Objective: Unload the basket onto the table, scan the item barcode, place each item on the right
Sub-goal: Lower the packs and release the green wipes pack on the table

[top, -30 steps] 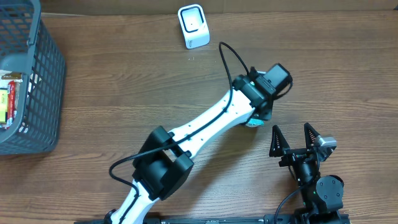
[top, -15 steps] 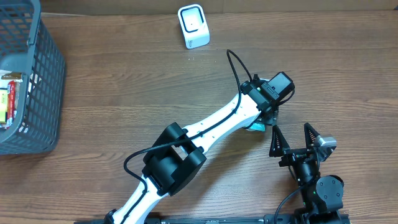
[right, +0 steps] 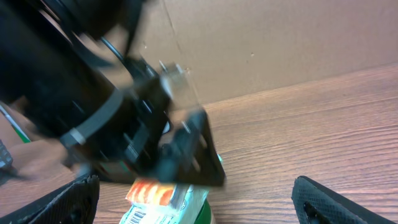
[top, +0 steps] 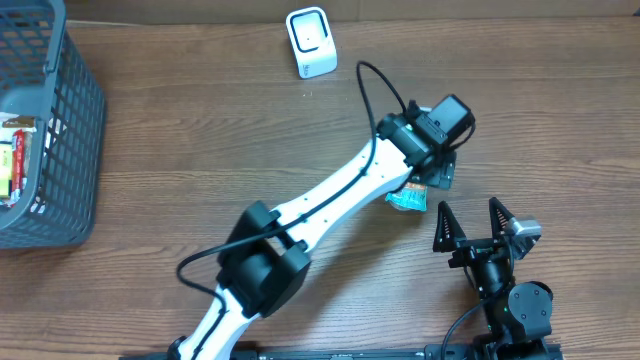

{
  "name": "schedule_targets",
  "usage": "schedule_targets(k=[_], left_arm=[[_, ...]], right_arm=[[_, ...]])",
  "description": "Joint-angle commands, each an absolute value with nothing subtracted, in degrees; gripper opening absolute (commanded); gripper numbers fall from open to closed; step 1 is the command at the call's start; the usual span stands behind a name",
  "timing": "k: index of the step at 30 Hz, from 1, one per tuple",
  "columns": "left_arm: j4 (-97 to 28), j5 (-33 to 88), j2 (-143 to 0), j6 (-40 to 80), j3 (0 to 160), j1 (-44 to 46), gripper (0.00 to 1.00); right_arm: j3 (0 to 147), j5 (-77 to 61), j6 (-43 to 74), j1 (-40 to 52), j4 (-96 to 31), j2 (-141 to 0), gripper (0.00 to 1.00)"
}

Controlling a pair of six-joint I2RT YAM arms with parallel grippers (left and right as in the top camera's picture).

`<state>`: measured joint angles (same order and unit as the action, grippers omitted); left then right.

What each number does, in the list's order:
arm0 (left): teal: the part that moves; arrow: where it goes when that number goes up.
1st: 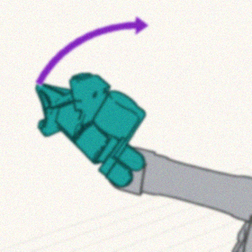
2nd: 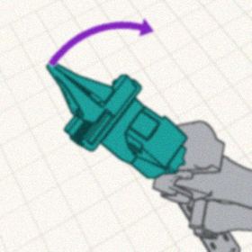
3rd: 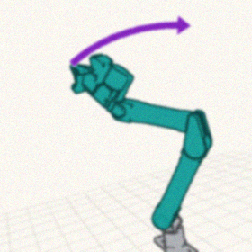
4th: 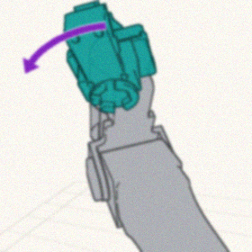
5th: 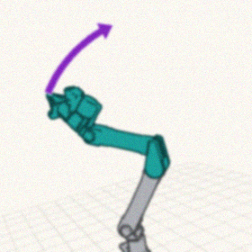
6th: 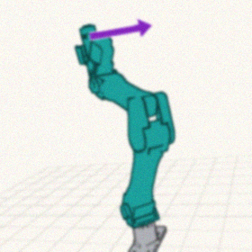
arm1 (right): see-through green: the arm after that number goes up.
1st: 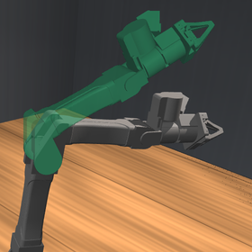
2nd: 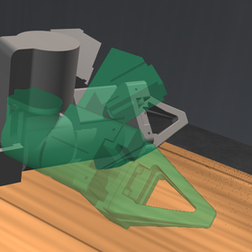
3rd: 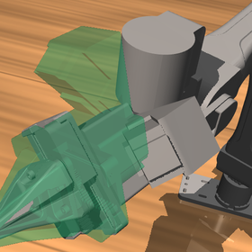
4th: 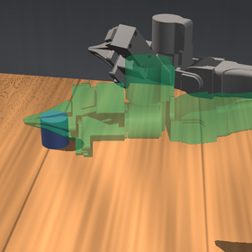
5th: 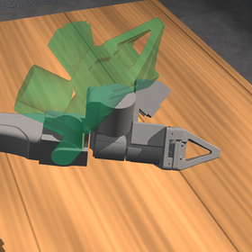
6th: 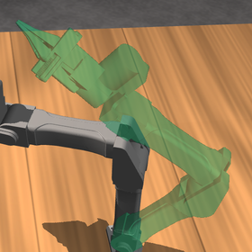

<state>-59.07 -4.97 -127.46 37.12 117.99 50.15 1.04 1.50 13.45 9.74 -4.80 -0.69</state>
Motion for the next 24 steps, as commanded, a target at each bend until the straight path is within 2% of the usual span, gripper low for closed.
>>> schedule_targets(k=[1, 4, 6, 7, 8, 15, 20, 24], left_arm=[[-59.8, -5.4, -121.2, 35.5, 120.4, 49.8, 1.0], [-60.6, -5.0, -120.9, 33.1, 120.4, 49.8, 1.0], [-61.6, -5.1, -121.2, 31.8, 120.2, 49.8, 0.8], [-61.8, -5.1, -121.4, 31.9, 120.1, 49.8, 0.73], [-62.0, -5.0, -121.6, 31.9, 120.0, 49.8, 0.7], [-62.3, -4.9, -123.1, 31.9, 118.3, 49.8, 0.69], [-62.0, -5.0, -123.5, 31.9, 117.0, 49.8, 0.57], [-60.9, -5.1, -123.5, 31.9, 115.4, 49.8, 0.57]], right_arm=[[0.4, 1.8, 13.3, 9.3, -4.6, -0.2, 1.0], [0.4, 1.8, 13.3, 9.3, -4.6, -0.2, 1.0], [0.4, 1.8, 13.3, 9.3, -4.6, -0.2, 1.0], [0.4, 1.8, 13.3, 9.3, -4.6, -0.2, 1.0], [0.4, 1.8, 13.3, 9.3, -4.6, -0.2, 1.0], [0.4, 1.8, 13.3, 9.3, -4.6, -0.2, 1.0], [0.4, 1.8, 13.3, 9.3, -4.6, -0.2, 1.0], [0.4, 1.8, 13.3, 9.3, -4.6, -0.2, 1.0]])
